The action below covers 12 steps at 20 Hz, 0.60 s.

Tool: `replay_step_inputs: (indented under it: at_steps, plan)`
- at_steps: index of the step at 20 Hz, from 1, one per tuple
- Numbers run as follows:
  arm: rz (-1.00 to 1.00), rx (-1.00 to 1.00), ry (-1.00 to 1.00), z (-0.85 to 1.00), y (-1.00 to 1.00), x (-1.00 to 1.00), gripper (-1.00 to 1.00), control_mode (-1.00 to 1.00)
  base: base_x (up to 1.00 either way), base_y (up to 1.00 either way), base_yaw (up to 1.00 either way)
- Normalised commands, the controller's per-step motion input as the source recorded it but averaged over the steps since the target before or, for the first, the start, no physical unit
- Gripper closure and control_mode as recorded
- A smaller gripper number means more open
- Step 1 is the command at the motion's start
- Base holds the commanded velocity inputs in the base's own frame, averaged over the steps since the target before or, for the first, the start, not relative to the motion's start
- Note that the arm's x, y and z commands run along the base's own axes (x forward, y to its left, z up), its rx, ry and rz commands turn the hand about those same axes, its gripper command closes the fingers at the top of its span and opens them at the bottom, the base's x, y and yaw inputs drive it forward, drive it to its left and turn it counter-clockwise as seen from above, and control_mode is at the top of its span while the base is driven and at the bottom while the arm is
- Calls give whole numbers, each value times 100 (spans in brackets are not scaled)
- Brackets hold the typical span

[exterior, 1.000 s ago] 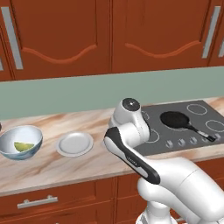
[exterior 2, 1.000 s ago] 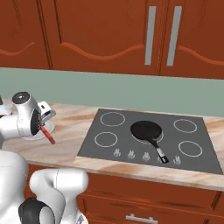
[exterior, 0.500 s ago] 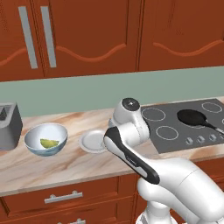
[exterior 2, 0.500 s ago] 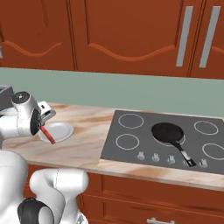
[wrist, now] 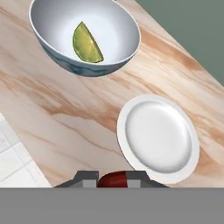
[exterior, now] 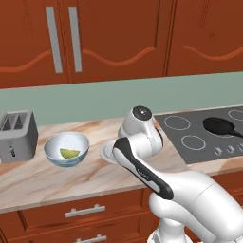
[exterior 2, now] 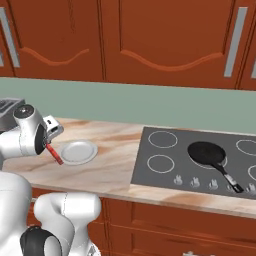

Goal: Place the steak on the plate and place the lemon wedge on the same plate.

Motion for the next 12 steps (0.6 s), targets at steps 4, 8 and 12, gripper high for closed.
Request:
replay_step_inputs:
  at_steps: [4, 8, 12]
  plan:
    - [0, 0, 0, 0, 0, 0, 100, 100, 0, 51, 0]
    - [0, 0, 0, 0, 0, 0, 100, 100, 0, 53, 0]
    - [0, 0, 0, 0, 0, 0, 100, 100, 1, 50, 0]
